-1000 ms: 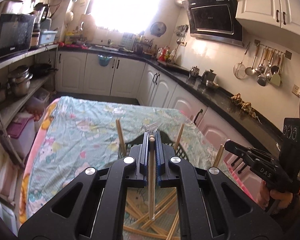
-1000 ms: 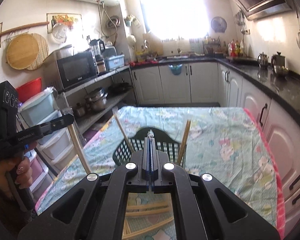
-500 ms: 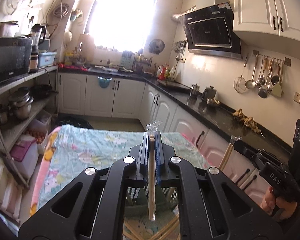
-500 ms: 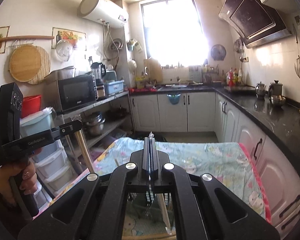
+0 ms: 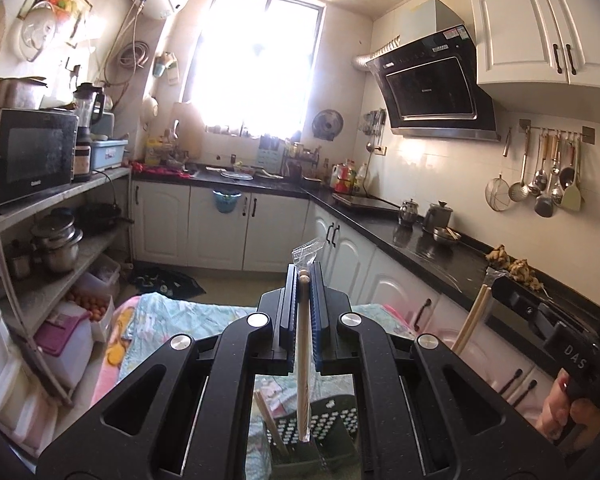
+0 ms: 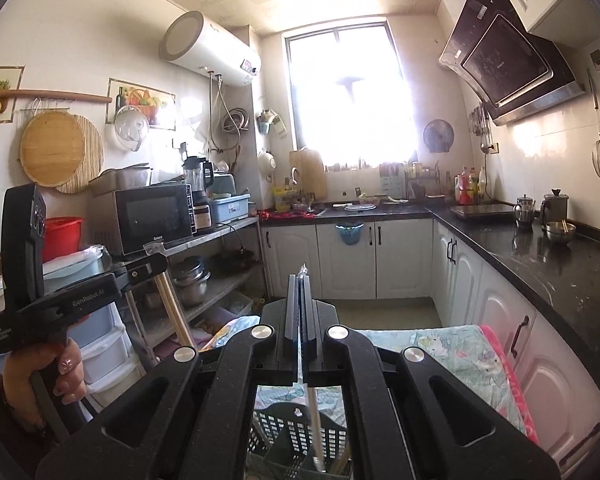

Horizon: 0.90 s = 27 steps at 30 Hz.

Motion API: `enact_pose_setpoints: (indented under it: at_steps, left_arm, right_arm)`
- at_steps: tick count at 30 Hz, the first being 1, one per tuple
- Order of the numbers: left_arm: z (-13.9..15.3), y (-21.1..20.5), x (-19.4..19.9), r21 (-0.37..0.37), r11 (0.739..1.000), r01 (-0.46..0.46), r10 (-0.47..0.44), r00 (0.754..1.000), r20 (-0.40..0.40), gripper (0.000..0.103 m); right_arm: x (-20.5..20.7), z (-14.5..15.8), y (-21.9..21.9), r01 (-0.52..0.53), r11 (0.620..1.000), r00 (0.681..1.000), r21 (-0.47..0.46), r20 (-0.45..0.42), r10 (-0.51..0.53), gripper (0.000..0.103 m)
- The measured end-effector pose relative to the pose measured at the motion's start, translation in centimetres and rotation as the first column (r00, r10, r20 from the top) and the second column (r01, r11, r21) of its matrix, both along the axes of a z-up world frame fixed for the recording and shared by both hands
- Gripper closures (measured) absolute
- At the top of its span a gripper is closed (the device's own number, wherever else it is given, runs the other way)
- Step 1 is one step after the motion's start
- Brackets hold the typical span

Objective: Organize utensils
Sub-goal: 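Lift both held chopsticks upright and carry them over the green caddy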

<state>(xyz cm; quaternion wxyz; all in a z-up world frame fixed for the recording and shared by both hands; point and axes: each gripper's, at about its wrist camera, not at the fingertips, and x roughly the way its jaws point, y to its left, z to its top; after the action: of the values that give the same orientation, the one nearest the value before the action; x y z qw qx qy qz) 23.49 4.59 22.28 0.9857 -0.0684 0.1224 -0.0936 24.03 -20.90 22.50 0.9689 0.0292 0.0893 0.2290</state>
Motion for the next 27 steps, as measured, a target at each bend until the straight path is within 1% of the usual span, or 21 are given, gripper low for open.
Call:
enact_pose_setpoints:
  at_steps: [5, 14, 20, 27]
  left_arm:
    - [-0.8, 0.0, 1.1, 0.007, 1.000, -0.016, 0.016, 1.000, 0.003, 0.100]
    - [-3.4, 0.6, 2.4, -0.009, 1.000, -0.028, 0.028, 1.000, -0.014, 0.100]
    - [-5.2, 0.8, 3.0, -0.012, 1.000, -0.023, 0.023, 0.999, -0.028, 0.100]
    - [-8.2, 0.3, 3.7, -0.001, 1.000, -0.013, 0.013, 0.997, -0.075, 0.100]
  right_arm:
    - [0.9, -0.4, 0.2, 0.002, 1.000, 1.000, 0.011, -0.010, -0.002, 0.102]
    - [2.5, -2.0, 0.8, 0.008, 1.000, 1.000, 0.011, -0.019, -0.008, 0.102]
    - [3.4, -3.8, 0.8, 0.032, 0.999, 0.999, 0.002, -0.035, -0.032, 0.102]
    - [4.6, -6.3, 0.6, 0.076, 0.997, 0.995, -0.017, -0.061, -0.077, 0.102]
